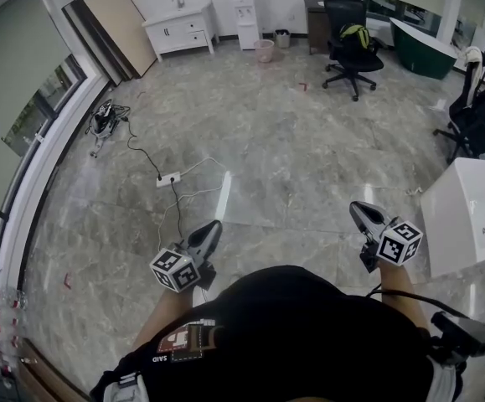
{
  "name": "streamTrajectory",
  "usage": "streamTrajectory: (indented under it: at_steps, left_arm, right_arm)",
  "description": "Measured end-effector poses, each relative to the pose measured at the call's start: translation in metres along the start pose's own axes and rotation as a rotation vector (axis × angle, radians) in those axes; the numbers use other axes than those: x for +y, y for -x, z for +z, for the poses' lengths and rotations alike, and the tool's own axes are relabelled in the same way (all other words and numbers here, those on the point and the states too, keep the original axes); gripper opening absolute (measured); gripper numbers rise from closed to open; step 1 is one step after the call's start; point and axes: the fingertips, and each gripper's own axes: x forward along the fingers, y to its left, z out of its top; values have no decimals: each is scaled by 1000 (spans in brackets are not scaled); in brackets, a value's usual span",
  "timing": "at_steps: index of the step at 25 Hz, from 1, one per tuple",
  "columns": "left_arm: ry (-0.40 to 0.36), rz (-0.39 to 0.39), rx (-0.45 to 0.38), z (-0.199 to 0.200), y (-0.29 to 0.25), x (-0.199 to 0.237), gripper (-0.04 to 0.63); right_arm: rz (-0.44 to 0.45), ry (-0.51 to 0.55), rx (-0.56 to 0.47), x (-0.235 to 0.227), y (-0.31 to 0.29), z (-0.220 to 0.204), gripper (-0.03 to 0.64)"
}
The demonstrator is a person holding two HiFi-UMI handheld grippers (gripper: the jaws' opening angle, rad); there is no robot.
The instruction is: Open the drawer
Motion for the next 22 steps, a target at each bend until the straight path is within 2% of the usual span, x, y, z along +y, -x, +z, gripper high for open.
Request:
streamTrajectory:
  at_steps: [7, 12, 16, 22]
  left_arm:
    - [4, -29, -13, 14, -16, 64, 0]
    - [19, -56, -24, 48, -32, 141, 0]
    - [-1, -75, -35, 90, -36, 209, 0]
    - [-25, -38, -51, 133, -28, 305, 0]
  right_arm:
    - [-16, 27, 9, -5, -65, 9, -2]
    - [-39, 56, 14, 3, -140, 35, -2]
    - [-44, 92, -6, 16, -213, 65, -2]
    - [-1, 90, -1, 28, -324, 74, -2]
